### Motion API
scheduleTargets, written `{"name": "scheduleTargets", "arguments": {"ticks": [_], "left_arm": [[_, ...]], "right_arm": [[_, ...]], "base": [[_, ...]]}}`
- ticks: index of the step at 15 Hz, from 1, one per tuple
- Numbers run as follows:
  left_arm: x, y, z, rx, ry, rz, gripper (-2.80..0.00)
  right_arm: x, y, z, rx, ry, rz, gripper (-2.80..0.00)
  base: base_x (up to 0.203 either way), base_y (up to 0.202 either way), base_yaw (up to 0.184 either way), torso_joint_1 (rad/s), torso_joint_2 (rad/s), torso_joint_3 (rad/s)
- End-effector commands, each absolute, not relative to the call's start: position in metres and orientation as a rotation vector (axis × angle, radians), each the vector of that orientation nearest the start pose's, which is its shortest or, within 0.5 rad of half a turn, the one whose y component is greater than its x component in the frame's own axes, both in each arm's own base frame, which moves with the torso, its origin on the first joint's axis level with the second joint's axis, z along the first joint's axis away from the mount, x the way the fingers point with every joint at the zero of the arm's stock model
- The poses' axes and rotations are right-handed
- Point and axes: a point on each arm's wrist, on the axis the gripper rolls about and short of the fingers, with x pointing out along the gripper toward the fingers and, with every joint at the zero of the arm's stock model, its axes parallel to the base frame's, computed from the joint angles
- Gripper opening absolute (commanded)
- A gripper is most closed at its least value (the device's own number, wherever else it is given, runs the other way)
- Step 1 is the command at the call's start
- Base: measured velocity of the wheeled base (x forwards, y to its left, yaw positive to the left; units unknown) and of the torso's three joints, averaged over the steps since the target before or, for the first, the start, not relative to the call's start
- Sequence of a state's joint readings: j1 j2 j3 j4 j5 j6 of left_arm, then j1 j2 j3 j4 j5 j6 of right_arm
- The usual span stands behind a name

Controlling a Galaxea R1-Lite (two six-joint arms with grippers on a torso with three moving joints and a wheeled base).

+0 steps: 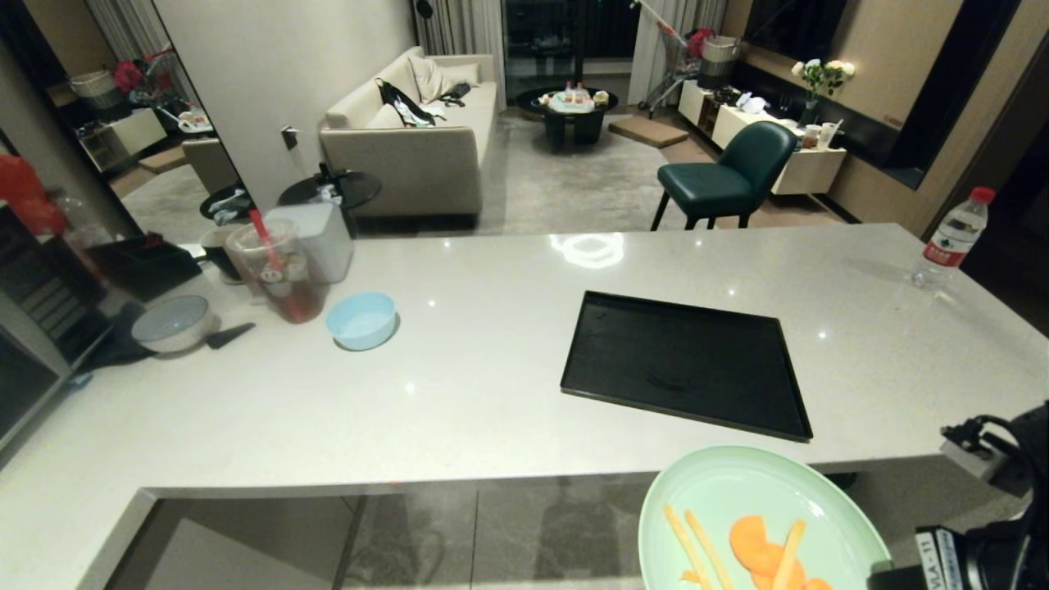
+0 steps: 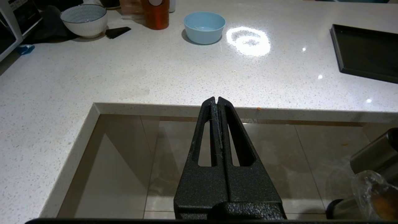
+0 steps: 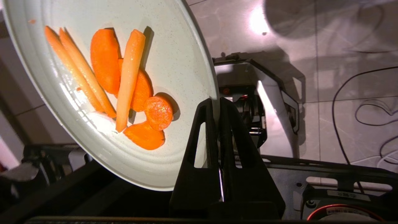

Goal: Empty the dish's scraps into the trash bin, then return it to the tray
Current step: Move the plate over the trash can

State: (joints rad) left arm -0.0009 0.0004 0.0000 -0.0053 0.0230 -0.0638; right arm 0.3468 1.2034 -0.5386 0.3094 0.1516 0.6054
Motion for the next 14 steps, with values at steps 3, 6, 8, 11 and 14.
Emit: {"name": "scheduleTargets", "arguments": {"ticks": [3,6,8,11,14], "left_arm": [[-0.0227,0.0005,0.0761,-0.064,-0.005,0.022,-2.8],[-0.0227,0.0005,0.0761,-0.064,-0.005,0.023,-2.8],[-0.0227,0.0006,0.0761,-0.064,-0.005,0.021,-2.8],[-0.0227,0.0005,0.0761,-0.064,-0.005,0.022,-2.8],[-0.0227,0.0005,0.0761,-0.064,-0.005,0.023,-2.8]], "right_arm": [[0.1089,0.043,0.1408,0.457,1.077,0.158,-2.8],[0.1084,0.0425,0.1394,0.457,1.08,0.153,-2.8],[0.1081,0.0423,0.1387,0.459,1.083,0.152,-2.8],[0.1072,0.042,0.1382,0.456,1.088,0.15,-2.8],[0.1079,0.0423,0.1388,0.456,1.085,0.151,-2.8]], "base": [[0.0,0.0,0.0,0.0,0.0,0.0],[0.0,0.0,0.0,0.0,0.0,0.0],[0.0,0.0,0.0,0.0,0.0,0.0],[0.0,0.0,0.0,0.0,0.0,0.0],[0.0,0.0,0.0,0.0,0.0,0.0]]}}
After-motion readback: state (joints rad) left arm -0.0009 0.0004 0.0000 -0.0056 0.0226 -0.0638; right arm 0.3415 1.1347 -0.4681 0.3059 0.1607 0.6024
